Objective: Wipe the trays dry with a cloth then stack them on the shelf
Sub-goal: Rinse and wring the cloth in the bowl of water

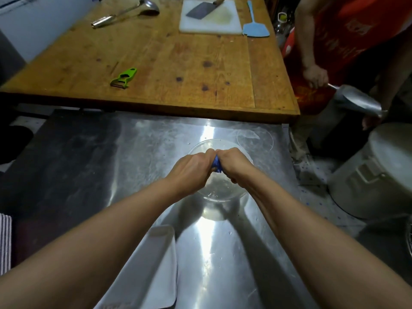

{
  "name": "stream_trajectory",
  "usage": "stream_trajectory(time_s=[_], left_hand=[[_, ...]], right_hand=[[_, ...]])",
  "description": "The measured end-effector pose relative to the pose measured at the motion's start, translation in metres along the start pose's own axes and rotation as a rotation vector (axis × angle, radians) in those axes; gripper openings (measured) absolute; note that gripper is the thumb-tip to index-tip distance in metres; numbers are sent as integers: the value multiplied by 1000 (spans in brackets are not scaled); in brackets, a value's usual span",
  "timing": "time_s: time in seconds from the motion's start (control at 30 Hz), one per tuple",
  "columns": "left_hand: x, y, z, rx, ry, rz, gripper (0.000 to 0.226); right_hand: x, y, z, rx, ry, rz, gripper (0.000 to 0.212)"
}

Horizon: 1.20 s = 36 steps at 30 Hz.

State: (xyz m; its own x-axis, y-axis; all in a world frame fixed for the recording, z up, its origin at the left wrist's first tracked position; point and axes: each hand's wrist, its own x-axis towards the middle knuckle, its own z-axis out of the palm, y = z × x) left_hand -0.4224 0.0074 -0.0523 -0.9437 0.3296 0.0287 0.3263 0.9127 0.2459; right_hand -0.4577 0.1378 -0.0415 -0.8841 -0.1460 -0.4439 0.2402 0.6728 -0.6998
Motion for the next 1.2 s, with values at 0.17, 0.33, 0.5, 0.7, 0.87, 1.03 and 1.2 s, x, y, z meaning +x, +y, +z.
stream_trajectory(time_s=[0.17, 0.33, 0.5, 0.7, 0.87, 1.03, 1.2], left_hand=[[-4, 3, -7, -200, -25, -12, 27], [-4, 12, -20, -322, 32, -174, 18], [-8, 10, -44, -1184, -260, -411, 21], [-16, 8, -56, -1380, -595, -455, 27], [-15, 21, -55, -859, -270, -294, 26], [-7, 20, -39, -76, -33, -164, 23], [-3, 17, -25, 197, -17, -6, 19]], right_hand=[[-9, -4, -9, 142, -31, -65, 29], [-25, -6, -19, 377, -112, -112, 26], [-39, 10, -30, 354, -163, -400, 24], [-42, 5, -16, 155, 26, -611, 15], [-39, -11, -10, 137, 87, -415, 27], [-30, -18, -4, 204, 72, -205, 32], [-26, -15, -3, 278, 9, -39, 33]])
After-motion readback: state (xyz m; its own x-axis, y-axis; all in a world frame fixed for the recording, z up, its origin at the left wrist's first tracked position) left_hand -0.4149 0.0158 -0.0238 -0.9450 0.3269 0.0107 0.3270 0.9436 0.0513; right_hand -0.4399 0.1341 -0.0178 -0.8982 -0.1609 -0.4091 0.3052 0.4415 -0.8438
